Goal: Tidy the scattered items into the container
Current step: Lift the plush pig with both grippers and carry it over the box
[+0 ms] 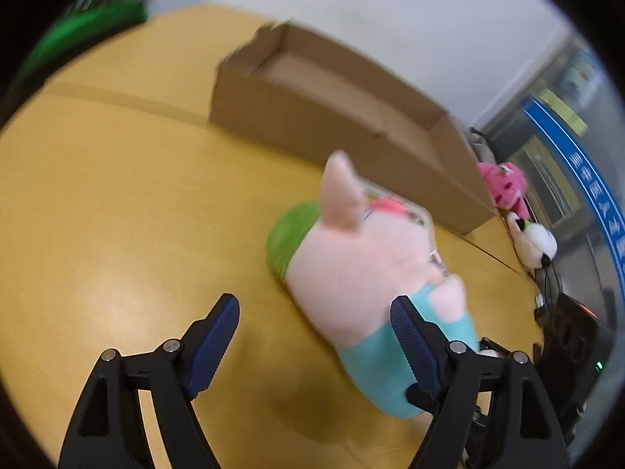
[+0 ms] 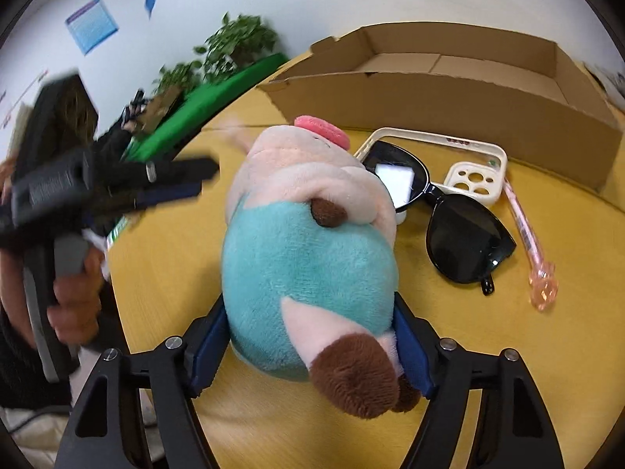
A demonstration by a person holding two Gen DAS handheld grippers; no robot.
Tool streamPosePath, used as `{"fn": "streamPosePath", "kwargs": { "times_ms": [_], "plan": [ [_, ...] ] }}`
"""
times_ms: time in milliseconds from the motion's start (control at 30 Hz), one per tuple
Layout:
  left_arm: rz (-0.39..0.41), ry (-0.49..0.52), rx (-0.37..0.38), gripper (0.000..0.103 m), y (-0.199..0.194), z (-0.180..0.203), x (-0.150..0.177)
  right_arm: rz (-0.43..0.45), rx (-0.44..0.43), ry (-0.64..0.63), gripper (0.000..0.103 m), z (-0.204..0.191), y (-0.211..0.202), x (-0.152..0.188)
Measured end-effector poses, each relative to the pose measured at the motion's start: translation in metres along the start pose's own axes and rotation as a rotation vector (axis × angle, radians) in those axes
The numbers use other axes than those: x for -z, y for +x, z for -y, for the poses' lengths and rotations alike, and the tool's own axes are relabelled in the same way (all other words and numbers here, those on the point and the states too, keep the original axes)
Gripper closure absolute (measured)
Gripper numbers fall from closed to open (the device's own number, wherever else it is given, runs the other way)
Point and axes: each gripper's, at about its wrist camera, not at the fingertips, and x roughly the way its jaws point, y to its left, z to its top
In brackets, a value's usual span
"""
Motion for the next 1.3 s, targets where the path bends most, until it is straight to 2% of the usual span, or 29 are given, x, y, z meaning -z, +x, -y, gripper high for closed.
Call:
{"fn": "streamPosePath", "kwargs": {
  "times_ms": [100,167,200,267,367,433,533,567,667,800,867,967,1033,1133,1167,1233,1267,1300],
  "plan": [
    [-0.047,-0.103,0.082,0.023,0.014,-0.011,-0.002,0.015,0.003,0.024,0.023,-0.005,-0.004,0.004],
    [-0.056,-0.125,0.148,0.025,0.017,-0.015,-0.007,0.017,-0.014,0.045,0.023,-0.003,-0.007,0.006],
    [-0.062,-0.128,0.184,0.028,0.019,-0.015,-0.009,0.016,-0.024,0.051,0.024,-0.001,-0.007,0.007],
    [-0.074,-0.127,0.254,0.057,0.019,-0.010,-0.009,0.013,-0.038,0.054,0.024,-0.002,-0.008,0.008],
    [-0.067,-0.079,0.253,0.060,0.013,-0.001,-0.011,0.002,-0.051,0.051,0.025,-0.007,-0.006,0.009],
    [-0.078,-0.092,0.266,0.056,0.014,-0.003,-0.012,0.000,-0.049,0.049,0.025,-0.010,-0.004,0.011],
    [-0.114,-0.130,0.305,0.025,0.020,-0.008,-0.012,0.003,-0.043,0.061,0.025,-0.009,-0.005,0.011],
    [-0.124,-0.129,0.307,0.023,0.023,-0.008,-0.011,0.001,-0.043,0.061,0.025,-0.009,-0.004,0.011],
    [-0.161,-0.141,0.353,0.022,0.035,-0.002,-0.011,-0.006,-0.042,0.067,0.024,-0.011,-0.001,0.010],
    [-0.165,-0.113,0.349,0.023,0.038,0.000,-0.017,-0.017,-0.067,0.088,0.024,-0.007,0.001,0.009],
    [-0.166,-0.087,0.347,0.030,0.038,0.002,-0.020,-0.034,-0.069,0.066,0.023,-0.010,0.004,0.011],
    [-0.167,-0.065,0.336,0.036,0.036,0.002,-0.021,-0.051,-0.064,0.039,0.020,-0.011,0.004,0.012],
    [-0.167,-0.057,0.336,0.038,0.035,0.001,-0.020,-0.030,-0.070,0.071,0.018,-0.005,-0.005,0.011],
    [-0.162,-0.047,0.335,0.038,0.034,0.001,-0.018,0.020,-0.041,0.092,0.007,-0.001,-0.021,0.002],
    [-0.159,-0.045,0.334,0.038,0.034,0.001,-0.017,0.026,-0.041,0.096,0.007,-0.001,-0.022,-0.002],
    [-0.155,-0.037,0.332,0.039,0.034,0.004,-0.017,-0.007,-0.061,0.094,0.007,-0.004,-0.011,-0.007],
    [-0.153,-0.028,0.324,0.041,0.033,0.005,-0.016,-0.038,-0.069,0.083,0.010,-0.007,0.000,-0.009],
    [-0.149,-0.021,0.313,0.041,0.032,0.005,-0.016,-0.065,-0.048,0.064,0.012,-0.010,0.013,-0.008]
  ]
}}
